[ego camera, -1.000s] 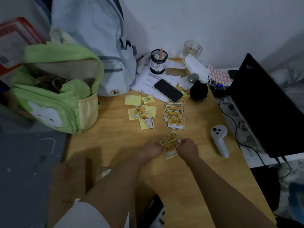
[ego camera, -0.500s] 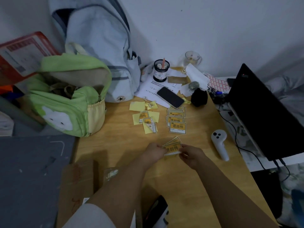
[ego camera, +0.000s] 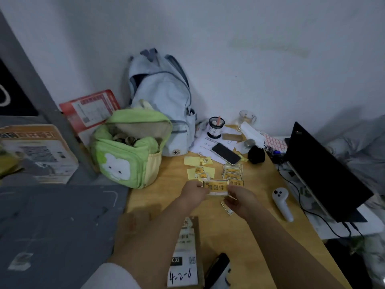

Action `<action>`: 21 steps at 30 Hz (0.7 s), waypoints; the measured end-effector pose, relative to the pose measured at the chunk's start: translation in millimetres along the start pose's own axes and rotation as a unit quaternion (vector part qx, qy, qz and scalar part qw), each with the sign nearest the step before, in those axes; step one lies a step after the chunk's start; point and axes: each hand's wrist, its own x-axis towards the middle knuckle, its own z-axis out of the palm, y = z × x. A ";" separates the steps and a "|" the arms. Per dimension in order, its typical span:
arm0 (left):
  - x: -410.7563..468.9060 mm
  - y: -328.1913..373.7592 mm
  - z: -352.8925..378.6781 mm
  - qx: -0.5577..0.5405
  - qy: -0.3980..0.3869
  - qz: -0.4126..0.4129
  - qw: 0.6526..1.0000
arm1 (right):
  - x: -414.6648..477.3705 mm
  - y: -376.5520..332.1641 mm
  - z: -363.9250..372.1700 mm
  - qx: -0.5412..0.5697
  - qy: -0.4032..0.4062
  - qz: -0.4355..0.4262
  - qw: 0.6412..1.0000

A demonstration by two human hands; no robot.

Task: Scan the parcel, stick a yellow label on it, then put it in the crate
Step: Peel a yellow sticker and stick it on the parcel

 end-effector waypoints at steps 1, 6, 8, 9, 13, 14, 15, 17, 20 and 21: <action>-7.0 1.6 -8.7 -0.010 0.010 0.013 1.000 | -8.0 -0.7 5.4 -0.003 -0.003 -0.006 1.000; -39.4 15.8 -50.1 -0.105 0.040 0.022 0.993 | -44.8 -6.4 28.1 -0.009 -0.044 -0.038 0.998; -48.0 19.2 -62.2 -0.129 0.044 0.027 0.990 | -57.4 -8.3 36.1 -0.010 -0.073 -0.051 0.996; -53.5 20.3 -67.1 -0.136 0.041 0.031 0.989 | -63.3 -8.6 40.5 -0.010 -0.087 -0.057 0.994; -75.1 22.8 -83.0 -0.143 0.015 0.048 0.988 | -89.1 -11.6 55.9 0.002 -0.117 -0.084 0.990; -79.3 24.5 -86.7 -0.153 0.011 0.060 0.986 | -95.1 -13.2 58.5 -0.002 -0.118 -0.092 0.989; -83.8 28.2 -90.1 -0.165 0.008 0.072 0.984 | -100.2 -15.5 60.4 -0.007 -0.117 -0.103 0.988; -92.8 39.7 -98.3 -0.193 0.014 0.093 0.977 | -111.6 -23.2 65.2 -0.011 -0.111 -0.131 0.985; -105.5 57.5 -109.1 -0.222 0.017 0.116 0.968 | -127.6 -36.1 72.4 -0.015 -0.091 -0.181 0.979; -109.8 61.4 -111.2 -0.214 0.013 0.127 0.968 | -132.9 -39.5 74.3 -0.016 -0.086 -0.192 0.977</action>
